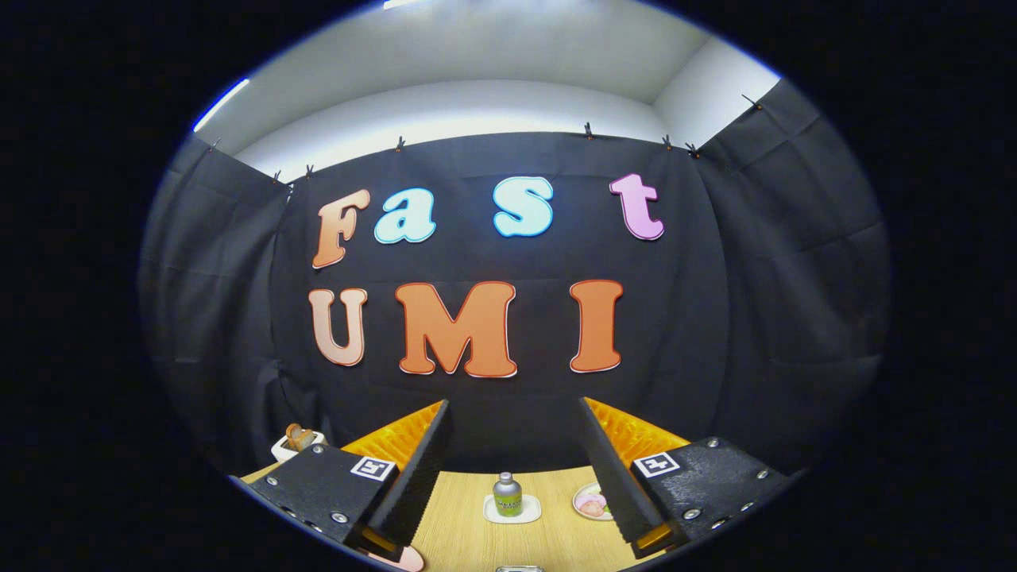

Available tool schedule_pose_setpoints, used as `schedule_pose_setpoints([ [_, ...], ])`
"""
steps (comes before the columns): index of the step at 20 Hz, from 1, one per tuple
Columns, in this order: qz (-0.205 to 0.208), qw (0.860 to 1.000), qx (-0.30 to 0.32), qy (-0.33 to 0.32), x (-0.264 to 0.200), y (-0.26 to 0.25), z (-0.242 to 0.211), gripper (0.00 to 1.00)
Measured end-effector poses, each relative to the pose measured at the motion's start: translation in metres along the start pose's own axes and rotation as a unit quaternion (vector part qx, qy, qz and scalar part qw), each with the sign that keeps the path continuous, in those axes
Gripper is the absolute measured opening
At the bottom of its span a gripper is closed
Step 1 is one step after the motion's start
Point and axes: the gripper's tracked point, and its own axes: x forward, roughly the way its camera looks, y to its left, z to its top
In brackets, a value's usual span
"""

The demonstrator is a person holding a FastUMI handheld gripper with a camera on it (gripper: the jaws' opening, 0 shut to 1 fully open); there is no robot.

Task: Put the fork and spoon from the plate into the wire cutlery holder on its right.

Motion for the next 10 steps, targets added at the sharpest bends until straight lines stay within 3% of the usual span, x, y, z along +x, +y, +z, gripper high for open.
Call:
schedule_pose_setpoints([
  [10,-0.028,0.998,0.001,-0.049,-0.008,-0.010,0.031,0.93],
])
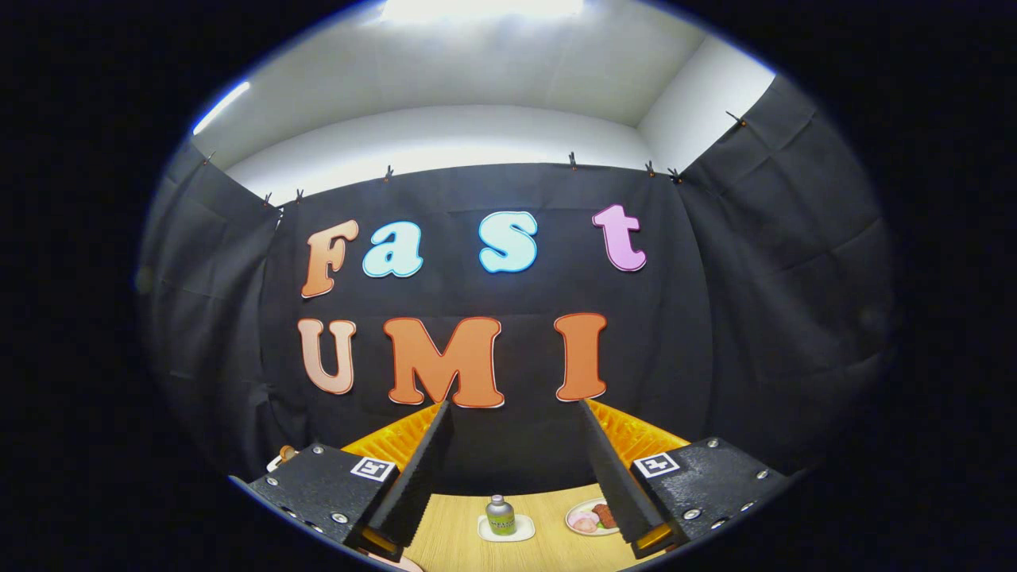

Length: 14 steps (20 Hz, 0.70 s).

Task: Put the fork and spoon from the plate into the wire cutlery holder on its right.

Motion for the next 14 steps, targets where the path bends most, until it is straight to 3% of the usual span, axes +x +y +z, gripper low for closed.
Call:
schedule_pose_setpoints([
  [14,0.003,1.000,-0.012,-0.002,-0.003,0.010,-0.007,0.93],
])
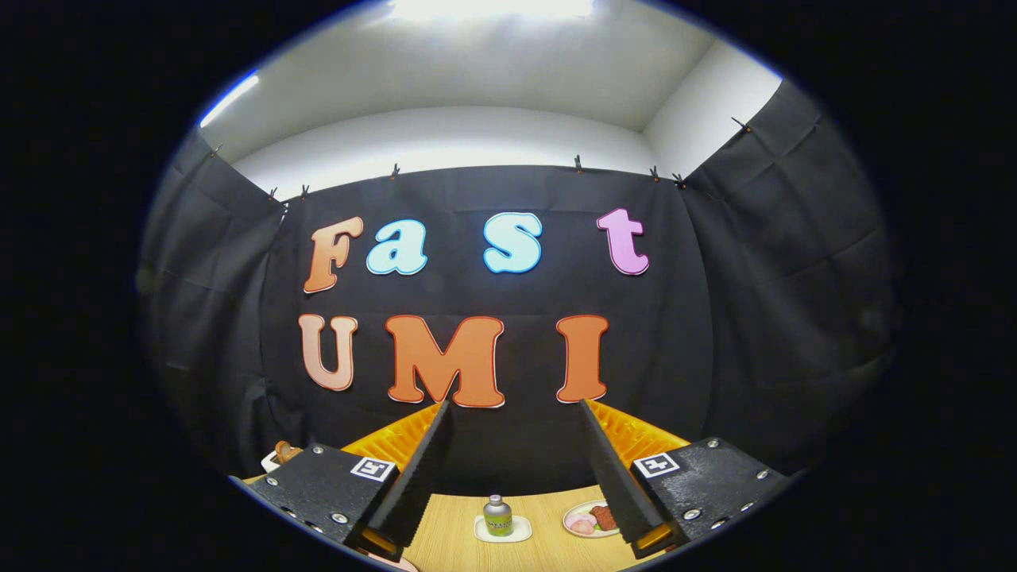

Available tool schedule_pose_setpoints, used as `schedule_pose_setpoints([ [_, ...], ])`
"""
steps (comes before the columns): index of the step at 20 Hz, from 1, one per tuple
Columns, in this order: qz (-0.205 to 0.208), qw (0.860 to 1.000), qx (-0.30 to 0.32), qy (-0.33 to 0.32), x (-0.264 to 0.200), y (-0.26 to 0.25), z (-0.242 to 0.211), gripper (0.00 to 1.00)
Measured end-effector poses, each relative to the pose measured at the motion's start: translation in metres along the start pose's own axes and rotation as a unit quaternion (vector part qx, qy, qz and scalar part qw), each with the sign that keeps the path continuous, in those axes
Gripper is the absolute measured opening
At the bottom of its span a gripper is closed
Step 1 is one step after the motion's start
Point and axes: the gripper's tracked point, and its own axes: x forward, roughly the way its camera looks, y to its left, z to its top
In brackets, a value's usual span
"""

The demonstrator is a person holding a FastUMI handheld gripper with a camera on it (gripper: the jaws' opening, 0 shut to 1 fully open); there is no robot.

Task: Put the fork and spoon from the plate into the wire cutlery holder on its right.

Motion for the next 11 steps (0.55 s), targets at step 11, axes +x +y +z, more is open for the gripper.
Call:
schedule_pose_setpoints([
  [11,0.011,1.000,0.001,0.000,-0.0074,0.0108,-0.0002,0.93],
])
